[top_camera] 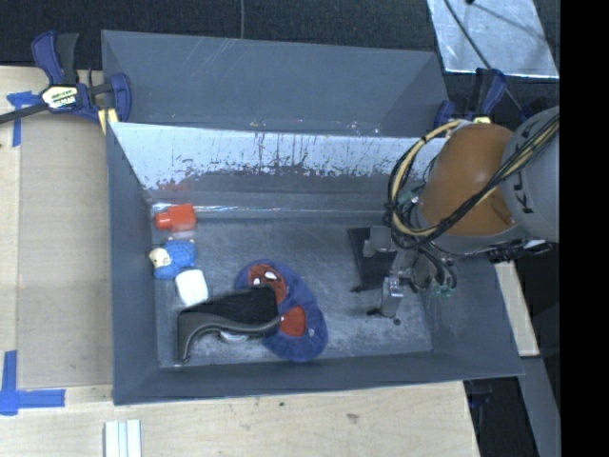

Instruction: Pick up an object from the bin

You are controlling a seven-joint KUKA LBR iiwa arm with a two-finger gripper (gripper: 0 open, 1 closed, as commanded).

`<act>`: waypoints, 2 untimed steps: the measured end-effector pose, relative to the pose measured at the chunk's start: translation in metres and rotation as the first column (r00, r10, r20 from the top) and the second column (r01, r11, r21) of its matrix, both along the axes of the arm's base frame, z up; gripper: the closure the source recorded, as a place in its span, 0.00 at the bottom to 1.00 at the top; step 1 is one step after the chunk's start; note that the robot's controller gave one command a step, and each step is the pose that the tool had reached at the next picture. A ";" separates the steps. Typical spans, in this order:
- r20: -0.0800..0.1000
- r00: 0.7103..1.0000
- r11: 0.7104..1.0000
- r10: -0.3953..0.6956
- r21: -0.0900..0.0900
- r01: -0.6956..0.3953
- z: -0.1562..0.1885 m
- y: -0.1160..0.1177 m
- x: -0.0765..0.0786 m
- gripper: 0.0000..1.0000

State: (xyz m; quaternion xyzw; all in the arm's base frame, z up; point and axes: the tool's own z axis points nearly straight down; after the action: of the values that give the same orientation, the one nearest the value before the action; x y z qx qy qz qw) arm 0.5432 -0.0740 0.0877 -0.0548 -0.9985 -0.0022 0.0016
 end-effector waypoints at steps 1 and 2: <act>0.005 1.000 1.000 -0.005 -0.005 0.005 0.004 -0.005 0.001 1.00; 0.004 1.000 1.000 -0.004 -0.005 0.004 0.004 -0.005 0.001 0.00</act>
Offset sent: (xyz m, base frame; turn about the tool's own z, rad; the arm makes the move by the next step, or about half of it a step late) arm 0.0000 0.0000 0.0000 0.0000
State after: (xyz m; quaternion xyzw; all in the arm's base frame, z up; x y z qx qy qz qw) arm 0.5438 -0.0793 0.0913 -0.0568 -0.9984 0.0003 -0.0008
